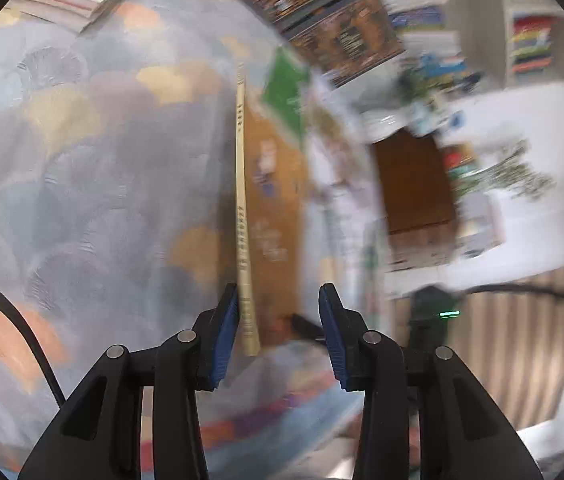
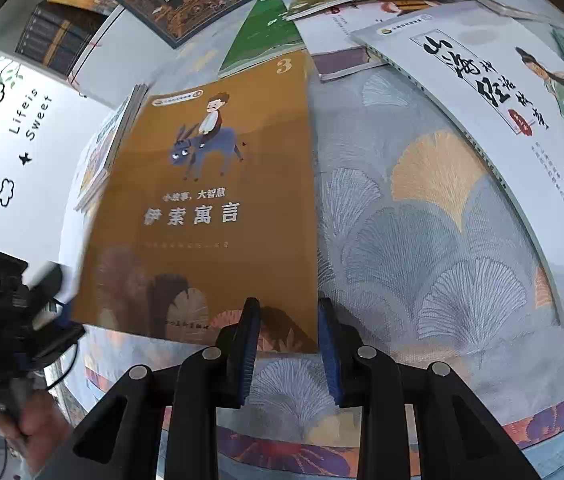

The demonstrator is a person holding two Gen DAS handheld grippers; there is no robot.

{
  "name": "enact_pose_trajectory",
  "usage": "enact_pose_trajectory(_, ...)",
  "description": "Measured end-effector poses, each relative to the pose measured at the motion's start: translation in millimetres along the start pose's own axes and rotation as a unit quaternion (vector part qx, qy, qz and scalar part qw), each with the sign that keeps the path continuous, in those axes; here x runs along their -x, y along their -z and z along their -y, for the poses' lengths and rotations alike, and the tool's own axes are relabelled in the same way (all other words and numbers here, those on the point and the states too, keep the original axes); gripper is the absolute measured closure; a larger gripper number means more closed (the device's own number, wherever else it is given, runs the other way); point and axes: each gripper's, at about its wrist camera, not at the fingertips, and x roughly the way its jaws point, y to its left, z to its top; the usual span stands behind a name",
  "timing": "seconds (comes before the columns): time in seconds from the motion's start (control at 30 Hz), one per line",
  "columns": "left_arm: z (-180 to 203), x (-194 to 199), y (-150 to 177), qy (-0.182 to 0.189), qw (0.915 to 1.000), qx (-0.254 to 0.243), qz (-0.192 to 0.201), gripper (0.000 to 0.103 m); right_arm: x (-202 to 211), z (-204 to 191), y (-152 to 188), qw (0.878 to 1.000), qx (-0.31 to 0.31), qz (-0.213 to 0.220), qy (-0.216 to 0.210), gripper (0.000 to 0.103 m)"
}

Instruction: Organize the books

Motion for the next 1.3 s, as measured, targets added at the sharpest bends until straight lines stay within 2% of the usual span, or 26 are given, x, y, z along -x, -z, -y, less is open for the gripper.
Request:
enact_pose_trajectory(0.07,-17,-15,0,-0.013,0.9994,0.024,-0.023,0.075,2,2,2,1.0,0.003,0.003,0.001,0.075)
enact_pose_trajectory(0.1,-21,-20,1,-0.012,0.9991,0.027,-0.03,0.082,1,1,2,1.0,0.003,0.004,0.002,0.075)
enact_pose_trajectory(0.13,-20,-24,2,-0.021,0.9991,0.019,-0.032,0.088,1,0,2,1.0,0.003,0.005,0.003,0.075)
enact_pose_trajectory(0.2,-15,-27,1,-0.025,0.9992,0.009,-0.03,0.091,-1,-1,1,1.0,-0.002,0.004,0.002,0.075)
enact_pose_trajectory(0.3,-4,-28,-8,0.005,0.9995,0.018,-0.026,0.093,-4,0,-4,1.0,-0.018,-0.013,-0.016,0.074)
enact_pose_trajectory(0.37,-2,-27,-14,0.02,0.9991,0.029,-0.026,0.093,-2,9,-6,0.997,-0.042,-0.027,-0.054,0.074)
enact_pose_trajectory(0.43,0,-28,-21,0.053,0.9964,0.055,-0.037,0.093,1,21,-3,0.992,-0.079,-0.029,-0.093,0.07)
enact_pose_trajectory(0.5,1,-30,-26,0.075,0.9932,0.076,-0.045,0.093,2,34,1,0.984,-0.124,-0.029,-0.127,0.047)
enact_pose_trajectory(0.53,2,-31,-29,0.084,0.9915,0.085,-0.051,0.093,2,40,3,0.978,-0.145,-0.024,-0.148,0.047)
enact_pose_trajectory(0.67,1,-32,-34,0.106,0.9865,0.106,-0.065,0.093,-10,52,8,0.947,-0.207,-0.025,-0.245,0.047)
enact_pose_trajectory(0.77,-9,-32,-35,0.129,0.9786,0.142,-0.073,0.093,-26,57,6,0.925,-0.242,-0.022,-0.293,0.047)
enact_pose_trajectory(0.83,-12,-33,-35,0.122,0.9789,0.145,-0.076,0.093,-35,56,2,0.917,-0.254,-0.018,-0.306,0.058)
enact_pose_trajectory(0.87,-12,-33,-36,0.112,0.9809,0.14,-0.075,0.093,-36,54,0,0.916,-0.255,-0.016,-0.31,0.068)
enact_pose_trajectory(0.97,-13,-30,-38,0.075,0.9877,0.118,-0.07,0.093,-33,43,-4,0.928,-0.228,-0.006,-0.294,0.078)
enact_pose_trajectory(1.0,-13,-29,-38,0.06,0.9902,0.105,-0.07,0.093,-29,41,-6,0.935,-0.216,-0.005,-0.282,0.079)
enact_pose_trajectory(1.07,-8,-29,-38,0.013,0.9953,0.066,-0.07,0.093,-23,29,-13,0.958,-0.174,0.0,-0.229,0.079)
enact_pose_trajectory(1.17,5,-30,-37,-0.043,0.9969,-0.004,-0.065,0.093,-11,-1,-22,0.988,-0.073,0.015,-0.134,0.079)
enact_pose_trajectory(1.23,18,-30,-34,-0.064,0.9949,-0.05,-0.06,0.093,-3,-21,-22,0.996,-0.011,0.025,-0.086,0.079)
enact_pose_trajectory(1.3,21,-26,-34,-0.068,0.9938,-0.071,-0.051,0.093,2,-41,-21,0.997,0.053,0.032,-0.041,0.079)
